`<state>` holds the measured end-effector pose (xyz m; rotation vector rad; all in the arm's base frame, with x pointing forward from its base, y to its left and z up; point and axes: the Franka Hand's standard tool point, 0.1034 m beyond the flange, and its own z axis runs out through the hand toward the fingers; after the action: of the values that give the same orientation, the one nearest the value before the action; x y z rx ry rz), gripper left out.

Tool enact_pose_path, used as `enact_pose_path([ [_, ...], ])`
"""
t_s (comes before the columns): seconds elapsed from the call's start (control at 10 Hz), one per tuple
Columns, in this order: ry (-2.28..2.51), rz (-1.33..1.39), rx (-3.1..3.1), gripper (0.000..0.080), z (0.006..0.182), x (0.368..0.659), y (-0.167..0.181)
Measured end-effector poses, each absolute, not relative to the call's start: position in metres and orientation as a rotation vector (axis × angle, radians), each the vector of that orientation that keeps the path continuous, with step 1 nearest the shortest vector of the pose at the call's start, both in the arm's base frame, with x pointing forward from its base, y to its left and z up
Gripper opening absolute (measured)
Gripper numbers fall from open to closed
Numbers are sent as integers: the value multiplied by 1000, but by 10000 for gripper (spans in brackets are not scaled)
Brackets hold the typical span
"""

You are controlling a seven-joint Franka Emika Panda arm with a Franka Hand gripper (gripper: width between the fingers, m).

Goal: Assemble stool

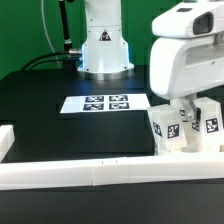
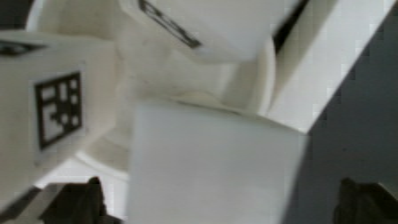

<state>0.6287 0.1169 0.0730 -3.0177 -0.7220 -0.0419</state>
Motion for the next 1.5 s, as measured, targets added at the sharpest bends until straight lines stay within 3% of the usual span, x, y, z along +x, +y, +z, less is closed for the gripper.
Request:
enact_pose_path([
  [0.5,-679,-44,-3030,623,63,626,117],
  [0.6,-595,-42,-3046,449,63,626,117],
  [0.7,-453,-39,-3069,449,63,626,117],
  [0.8,-366,-38,-3080,335,63,626,117],
  [1.0,-156,-33,-3095,335,63,625,117],
  [1.5,1125,-9,-2789,337,62,628,116],
])
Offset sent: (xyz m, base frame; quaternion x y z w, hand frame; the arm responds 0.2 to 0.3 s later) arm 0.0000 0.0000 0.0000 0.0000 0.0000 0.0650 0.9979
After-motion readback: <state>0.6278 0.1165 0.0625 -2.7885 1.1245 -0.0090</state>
